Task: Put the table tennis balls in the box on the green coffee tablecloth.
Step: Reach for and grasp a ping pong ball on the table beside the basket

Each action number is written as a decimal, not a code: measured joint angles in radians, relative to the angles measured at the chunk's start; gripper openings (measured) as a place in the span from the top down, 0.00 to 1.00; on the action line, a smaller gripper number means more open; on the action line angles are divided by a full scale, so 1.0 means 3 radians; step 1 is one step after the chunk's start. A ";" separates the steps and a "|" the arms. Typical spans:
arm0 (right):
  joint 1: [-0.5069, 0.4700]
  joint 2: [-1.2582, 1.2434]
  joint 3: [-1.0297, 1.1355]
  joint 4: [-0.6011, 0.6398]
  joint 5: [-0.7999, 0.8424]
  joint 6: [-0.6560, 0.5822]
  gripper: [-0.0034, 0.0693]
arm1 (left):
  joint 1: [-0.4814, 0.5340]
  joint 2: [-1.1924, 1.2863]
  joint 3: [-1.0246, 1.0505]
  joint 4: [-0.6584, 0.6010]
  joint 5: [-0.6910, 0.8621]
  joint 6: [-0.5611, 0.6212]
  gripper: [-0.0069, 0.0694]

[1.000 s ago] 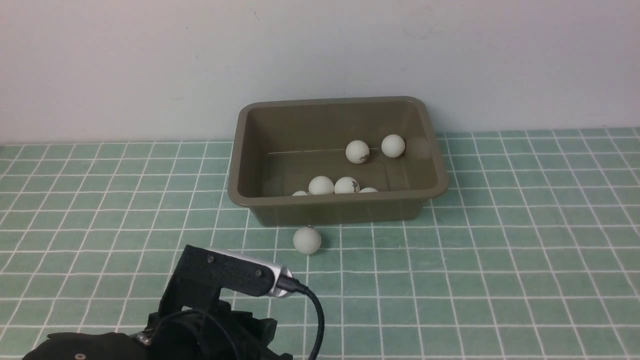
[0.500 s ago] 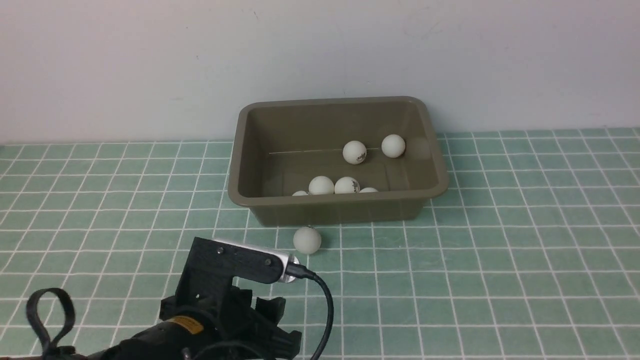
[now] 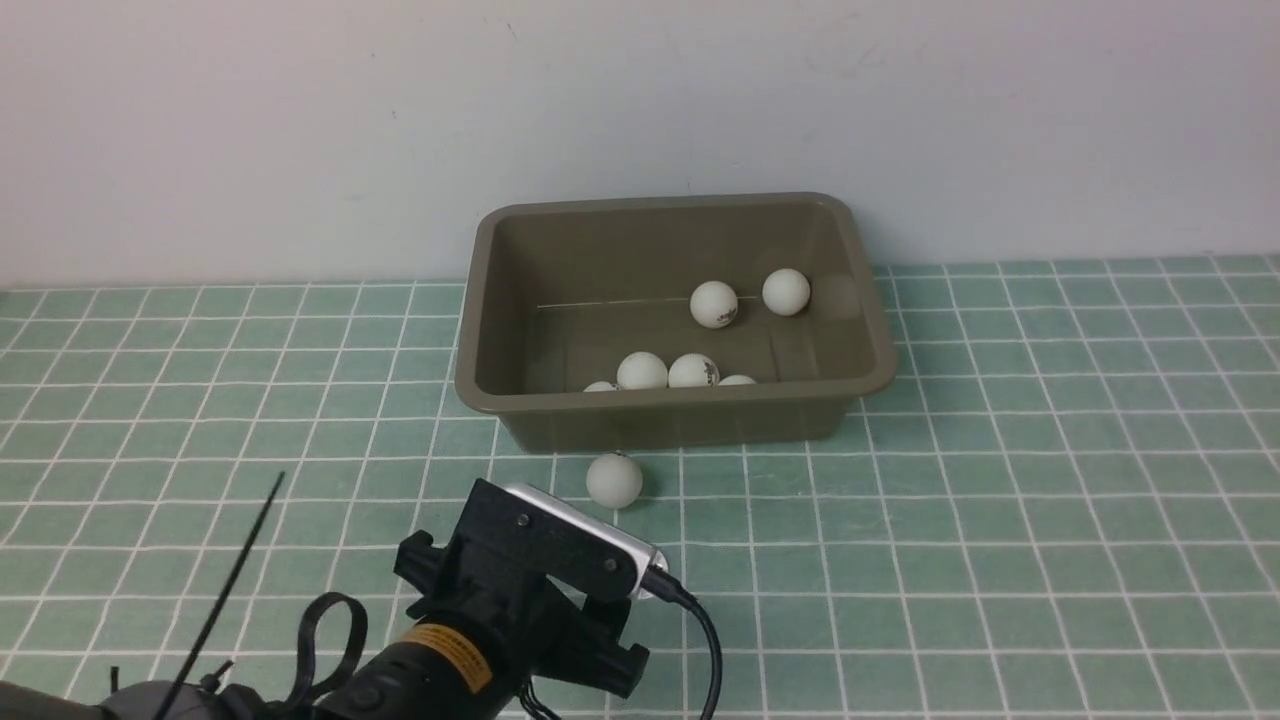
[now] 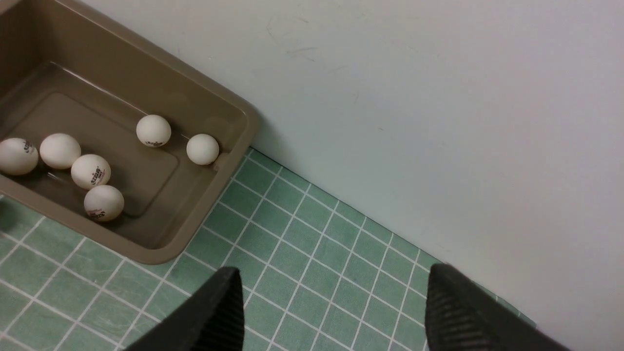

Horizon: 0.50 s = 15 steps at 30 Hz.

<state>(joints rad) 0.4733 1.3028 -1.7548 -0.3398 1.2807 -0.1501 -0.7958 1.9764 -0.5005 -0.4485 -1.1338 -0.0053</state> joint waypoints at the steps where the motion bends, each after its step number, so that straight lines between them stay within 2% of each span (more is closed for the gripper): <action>1: 0.0000 0.0000 0.0000 0.0000 0.0000 0.0000 0.32 | 0.0000 0.0012 -0.0022 0.0000 0.0000 0.0000 0.25; 15: 0.0000 0.0000 0.0000 0.0066 0.0000 -0.0010 0.32 | 0.0004 0.0034 -0.0309 -0.0109 0.0148 0.0042 0.25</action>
<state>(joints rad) 0.4733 1.3028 -1.7548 -0.3199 1.2807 -0.1532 -0.7945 1.9866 -0.5932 -0.4812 -1.0893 0.0074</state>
